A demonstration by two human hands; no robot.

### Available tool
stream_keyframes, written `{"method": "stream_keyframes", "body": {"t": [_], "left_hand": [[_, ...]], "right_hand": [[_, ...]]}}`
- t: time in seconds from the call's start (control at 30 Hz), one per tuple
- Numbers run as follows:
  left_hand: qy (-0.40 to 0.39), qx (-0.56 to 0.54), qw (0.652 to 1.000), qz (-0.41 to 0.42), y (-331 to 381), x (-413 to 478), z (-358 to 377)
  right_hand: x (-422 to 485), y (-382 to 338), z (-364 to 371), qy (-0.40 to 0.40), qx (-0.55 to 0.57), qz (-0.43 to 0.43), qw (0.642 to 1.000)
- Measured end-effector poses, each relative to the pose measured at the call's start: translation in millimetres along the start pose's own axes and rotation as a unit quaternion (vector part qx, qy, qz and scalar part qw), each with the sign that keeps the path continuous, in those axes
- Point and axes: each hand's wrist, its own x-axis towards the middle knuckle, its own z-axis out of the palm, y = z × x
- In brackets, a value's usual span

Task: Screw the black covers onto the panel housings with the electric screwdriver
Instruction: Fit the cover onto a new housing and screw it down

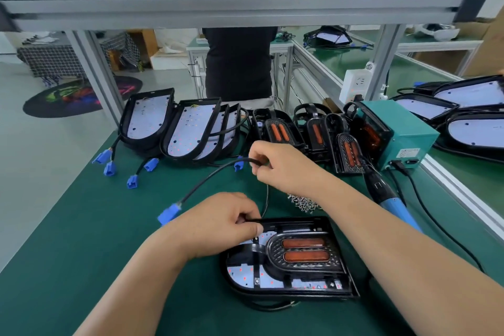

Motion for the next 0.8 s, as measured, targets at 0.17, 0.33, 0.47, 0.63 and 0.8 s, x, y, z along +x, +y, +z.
{"method": "stream_keyframes", "body": {"t": [0.17, 0.33, 0.47, 0.63, 0.8], "left_hand": [[0.06, -0.039, 0.997, -0.015, -4, 4, 5], [0.085, -0.076, 0.993, -0.024, -12, 5, 4], [0.096, -0.108, 0.989, -0.033, -14, 6, 6], [0.092, -0.16, 0.983, -0.01, -15, 4, 3], [0.135, -0.265, 0.955, -0.011, -15, 3, -5]], "right_hand": [[-44, 13, -11, 0.047, 0.217, 0.01, 0.975], [-76, 41, -23, 0.078, 0.437, -0.039, 0.895], [-84, 48, -37, 0.063, 0.55, -0.031, 0.832], [-92, 42, -27, 0.149, 0.492, 0.028, 0.857], [-99, 40, -26, 0.232, 0.507, 0.13, 0.82]]}}
